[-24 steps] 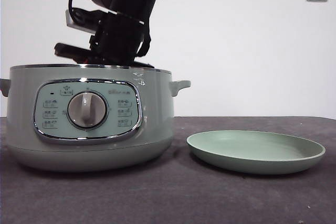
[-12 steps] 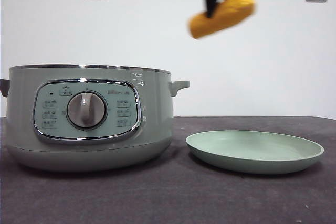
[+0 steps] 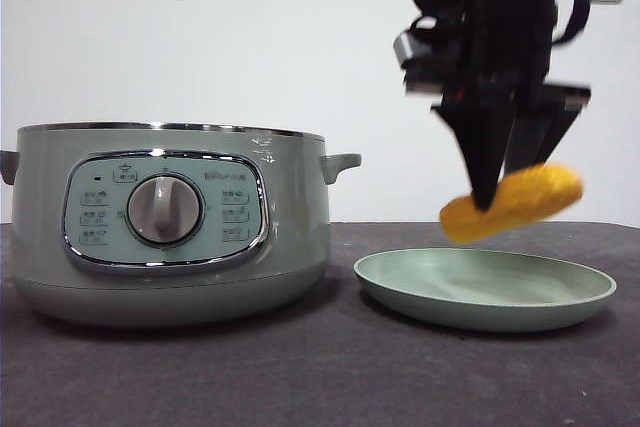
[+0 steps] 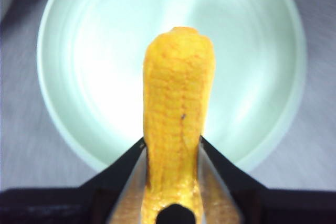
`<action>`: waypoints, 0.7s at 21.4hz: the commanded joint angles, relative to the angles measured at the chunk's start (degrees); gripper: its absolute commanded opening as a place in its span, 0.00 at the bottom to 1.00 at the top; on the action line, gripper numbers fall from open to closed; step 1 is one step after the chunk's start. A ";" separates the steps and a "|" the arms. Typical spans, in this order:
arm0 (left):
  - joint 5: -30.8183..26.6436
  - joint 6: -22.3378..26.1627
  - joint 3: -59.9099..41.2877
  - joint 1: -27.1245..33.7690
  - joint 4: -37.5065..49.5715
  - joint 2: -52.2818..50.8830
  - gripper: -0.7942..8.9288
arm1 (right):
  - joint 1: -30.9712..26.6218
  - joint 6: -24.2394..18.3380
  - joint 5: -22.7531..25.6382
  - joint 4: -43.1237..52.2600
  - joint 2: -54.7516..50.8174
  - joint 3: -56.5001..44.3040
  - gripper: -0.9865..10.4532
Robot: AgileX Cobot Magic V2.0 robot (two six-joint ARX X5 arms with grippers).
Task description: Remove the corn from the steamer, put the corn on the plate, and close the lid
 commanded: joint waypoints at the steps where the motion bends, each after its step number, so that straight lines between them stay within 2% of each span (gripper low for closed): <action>1: -0.17 0.17 0.81 0.00 3.23 -0.61 0.07 | 0.70 1.81 1.49 8.24 -1.57 -5.16 0.08; 3: -0.17 0.17 0.81 0.00 3.37 -0.52 0.07 | 0.92 1.79 2.99 12.02 -1.57 -7.69 0.08; 8: -0.17 0.17 0.81 0.00 3.41 -0.50 0.07 | 1.33 1.77 2.89 19.98 -1.57 -13.57 0.10; 9: -0.17 0.17 0.81 0.00 3.43 -0.50 0.07 | 1.33 1.79 2.89 20.52 -1.57 -14.23 0.12; 13: -0.17 0.17 0.81 0.00 3.43 -0.48 0.07 | 1.33 2.27 2.97 20.92 -1.57 -14.95 0.33; 15: -0.13 0.09 0.81 0.00 3.45 -0.26 0.07 | 1.31 2.75 2.95 21.09 -1.60 -14.95 0.34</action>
